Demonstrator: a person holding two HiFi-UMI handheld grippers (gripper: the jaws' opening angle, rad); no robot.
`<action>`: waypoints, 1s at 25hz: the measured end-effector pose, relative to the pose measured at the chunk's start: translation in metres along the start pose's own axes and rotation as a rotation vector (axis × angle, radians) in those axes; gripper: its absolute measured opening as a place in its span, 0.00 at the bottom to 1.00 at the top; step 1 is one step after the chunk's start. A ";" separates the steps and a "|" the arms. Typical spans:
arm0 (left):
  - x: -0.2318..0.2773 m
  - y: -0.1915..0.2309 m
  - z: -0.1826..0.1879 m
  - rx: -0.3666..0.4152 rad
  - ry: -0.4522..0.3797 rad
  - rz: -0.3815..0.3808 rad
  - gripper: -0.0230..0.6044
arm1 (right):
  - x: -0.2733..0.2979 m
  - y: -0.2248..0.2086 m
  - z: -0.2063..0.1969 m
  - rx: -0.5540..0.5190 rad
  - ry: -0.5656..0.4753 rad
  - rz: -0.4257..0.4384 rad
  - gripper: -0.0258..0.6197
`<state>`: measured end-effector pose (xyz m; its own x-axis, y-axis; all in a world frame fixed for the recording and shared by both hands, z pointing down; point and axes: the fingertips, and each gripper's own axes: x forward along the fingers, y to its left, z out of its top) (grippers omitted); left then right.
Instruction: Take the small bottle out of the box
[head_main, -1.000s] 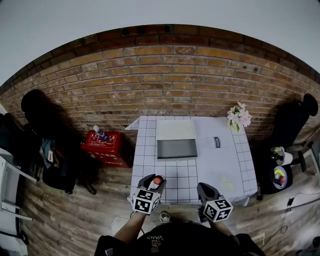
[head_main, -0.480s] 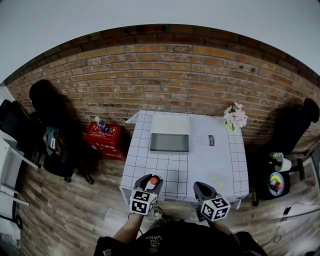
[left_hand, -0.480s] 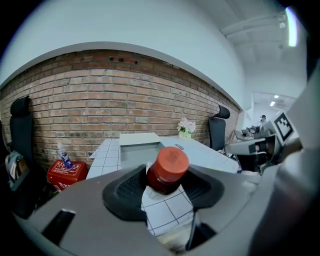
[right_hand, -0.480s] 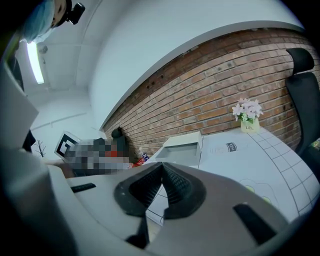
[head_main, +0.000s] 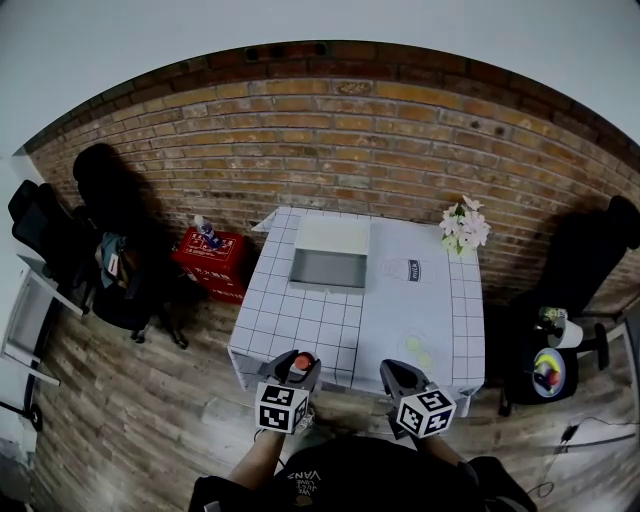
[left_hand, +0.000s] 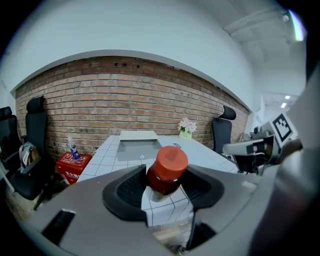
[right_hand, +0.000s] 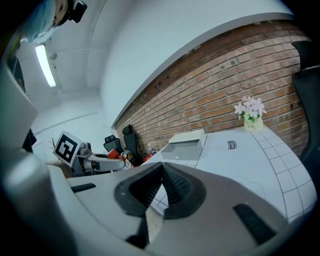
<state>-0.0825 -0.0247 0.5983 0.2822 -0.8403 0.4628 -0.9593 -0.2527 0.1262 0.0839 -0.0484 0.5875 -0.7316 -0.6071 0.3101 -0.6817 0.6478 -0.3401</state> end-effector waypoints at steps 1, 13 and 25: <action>-0.002 -0.004 -0.002 -0.003 -0.001 0.008 0.39 | -0.003 -0.001 -0.001 -0.002 0.004 0.010 0.04; -0.031 -0.046 -0.025 -0.051 -0.010 0.089 0.39 | -0.029 -0.001 -0.019 -0.019 0.038 0.104 0.04; -0.050 -0.052 -0.034 -0.049 -0.011 0.089 0.39 | -0.038 0.010 -0.033 -0.056 0.071 0.082 0.04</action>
<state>-0.0476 0.0467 0.5984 0.1955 -0.8636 0.4648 -0.9799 -0.1531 0.1278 0.1049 -0.0042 0.6018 -0.7819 -0.5185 0.3462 -0.6176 0.7197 -0.3170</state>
